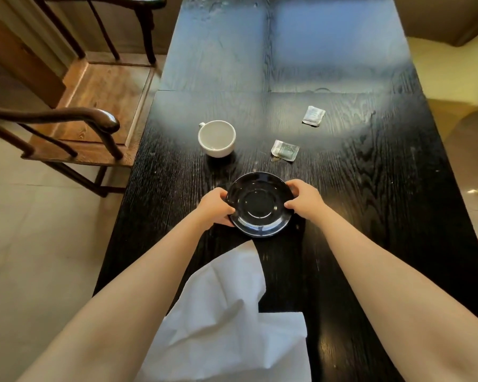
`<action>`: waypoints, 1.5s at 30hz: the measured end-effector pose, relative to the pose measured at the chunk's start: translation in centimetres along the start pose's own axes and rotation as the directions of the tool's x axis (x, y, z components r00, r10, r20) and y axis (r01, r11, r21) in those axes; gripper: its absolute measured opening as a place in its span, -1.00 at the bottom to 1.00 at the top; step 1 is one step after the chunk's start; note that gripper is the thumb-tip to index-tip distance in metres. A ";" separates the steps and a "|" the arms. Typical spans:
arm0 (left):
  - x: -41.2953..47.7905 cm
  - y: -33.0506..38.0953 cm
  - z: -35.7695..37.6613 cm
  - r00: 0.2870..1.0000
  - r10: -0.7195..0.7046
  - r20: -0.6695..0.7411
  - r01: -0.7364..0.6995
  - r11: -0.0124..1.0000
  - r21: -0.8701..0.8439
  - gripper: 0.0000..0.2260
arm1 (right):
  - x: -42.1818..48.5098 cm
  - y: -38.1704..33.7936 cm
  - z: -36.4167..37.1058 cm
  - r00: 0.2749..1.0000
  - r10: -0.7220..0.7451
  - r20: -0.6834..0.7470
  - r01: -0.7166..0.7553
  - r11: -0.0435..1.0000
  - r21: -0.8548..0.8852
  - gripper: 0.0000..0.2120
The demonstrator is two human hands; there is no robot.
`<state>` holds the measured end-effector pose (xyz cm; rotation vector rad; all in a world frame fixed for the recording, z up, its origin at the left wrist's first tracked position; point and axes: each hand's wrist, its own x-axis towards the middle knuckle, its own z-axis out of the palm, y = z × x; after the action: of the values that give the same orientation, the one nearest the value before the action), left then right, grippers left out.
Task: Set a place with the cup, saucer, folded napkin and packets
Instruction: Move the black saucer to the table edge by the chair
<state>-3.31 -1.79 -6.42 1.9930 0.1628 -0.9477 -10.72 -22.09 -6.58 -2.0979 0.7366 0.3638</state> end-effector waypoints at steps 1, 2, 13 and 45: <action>-0.2 0.2 0.0 1.000 0.011 0.008 -0.011 1.000 -0.004 -0.71 | -0.3 0.2 -0.2 1.000 0.025 -0.018 -0.024 0.998 0.060 -0.48; -0.4 0.5 0.1 1.000 0.018 0.015 -0.018 1.000 -0.001 -0.72 | -0.7 0.3 -0.4 0.998 0.052 -0.027 -0.048 0.991 0.129 -0.48; -5.3 5.3 5.5 0.986 0.025 0.166 -0.026 1.000 0.009 -0.86 | -7.0 4.6 -7.7 0.988 0.151 -0.018 -0.125 0.871 0.474 -0.48; -19.8 -0.7 39.7 0.933 -0.326 0.154 0.359 0.795 -0.489 -0.79 | -12.3 25.2 -22.3 0.997 0.073 0.040 -0.075 0.996 0.050 -0.75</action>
<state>-39.58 -27.33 -5.62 1.4567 0.6930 -1.0591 -36.24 -47.05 -3.33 -2.0143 0.7941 0.4203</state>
